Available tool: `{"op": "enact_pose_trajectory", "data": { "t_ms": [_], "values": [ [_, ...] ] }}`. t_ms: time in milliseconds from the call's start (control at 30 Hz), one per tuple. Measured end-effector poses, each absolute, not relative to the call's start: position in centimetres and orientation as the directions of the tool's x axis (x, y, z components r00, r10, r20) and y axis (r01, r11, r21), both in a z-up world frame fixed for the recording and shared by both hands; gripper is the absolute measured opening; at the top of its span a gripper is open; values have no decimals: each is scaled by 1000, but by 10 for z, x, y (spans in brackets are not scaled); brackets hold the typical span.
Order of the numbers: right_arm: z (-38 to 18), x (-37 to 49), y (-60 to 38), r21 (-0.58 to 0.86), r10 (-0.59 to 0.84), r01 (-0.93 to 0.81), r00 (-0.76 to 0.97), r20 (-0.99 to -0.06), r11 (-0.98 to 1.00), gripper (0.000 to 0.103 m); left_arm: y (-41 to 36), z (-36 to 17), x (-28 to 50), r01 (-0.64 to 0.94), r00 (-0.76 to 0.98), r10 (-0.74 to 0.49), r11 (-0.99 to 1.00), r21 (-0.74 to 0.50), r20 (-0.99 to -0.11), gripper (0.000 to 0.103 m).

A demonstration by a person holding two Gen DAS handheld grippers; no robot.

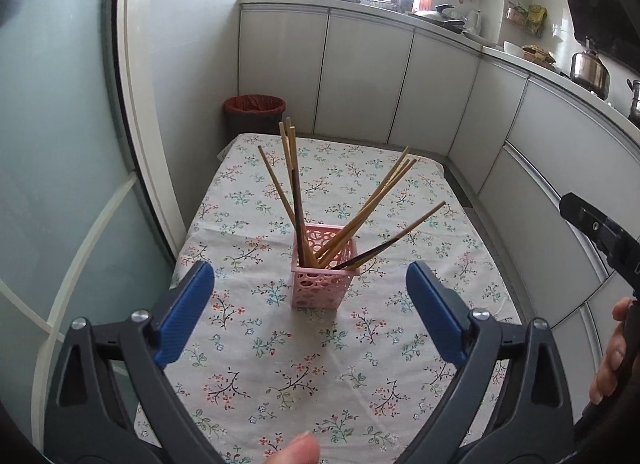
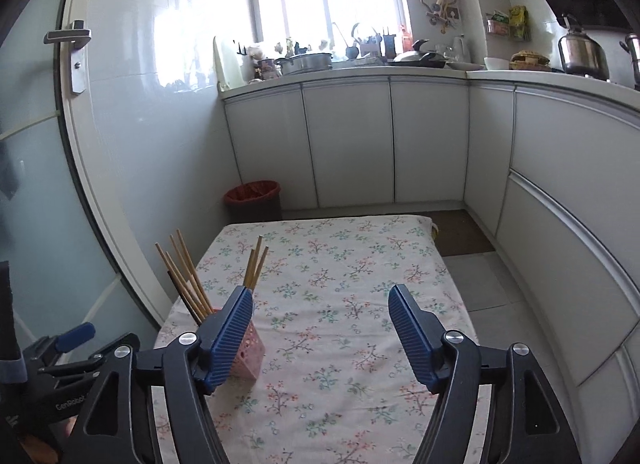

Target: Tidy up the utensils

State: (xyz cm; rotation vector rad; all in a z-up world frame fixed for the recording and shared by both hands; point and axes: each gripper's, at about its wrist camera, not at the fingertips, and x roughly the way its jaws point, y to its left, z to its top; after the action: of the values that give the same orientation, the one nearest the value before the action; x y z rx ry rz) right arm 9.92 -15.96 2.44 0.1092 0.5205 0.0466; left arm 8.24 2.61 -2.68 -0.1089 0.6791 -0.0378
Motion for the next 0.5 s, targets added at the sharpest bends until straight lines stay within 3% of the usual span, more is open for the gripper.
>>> {"op": "enact_pose_trajectory", "data": {
  "t_ms": [233, 500],
  "values": [
    [44, 55, -167, -11, -91, 97, 883, -460, 995, 102, 9, -4, 57, -7, 793, -36, 998, -69, -608, 102],
    [63, 20, -162, -90, -174, 150, 890, -422, 985, 103, -2, 18, 27, -8, 837, -19, 999, -47, -547, 102]
  ]
}}
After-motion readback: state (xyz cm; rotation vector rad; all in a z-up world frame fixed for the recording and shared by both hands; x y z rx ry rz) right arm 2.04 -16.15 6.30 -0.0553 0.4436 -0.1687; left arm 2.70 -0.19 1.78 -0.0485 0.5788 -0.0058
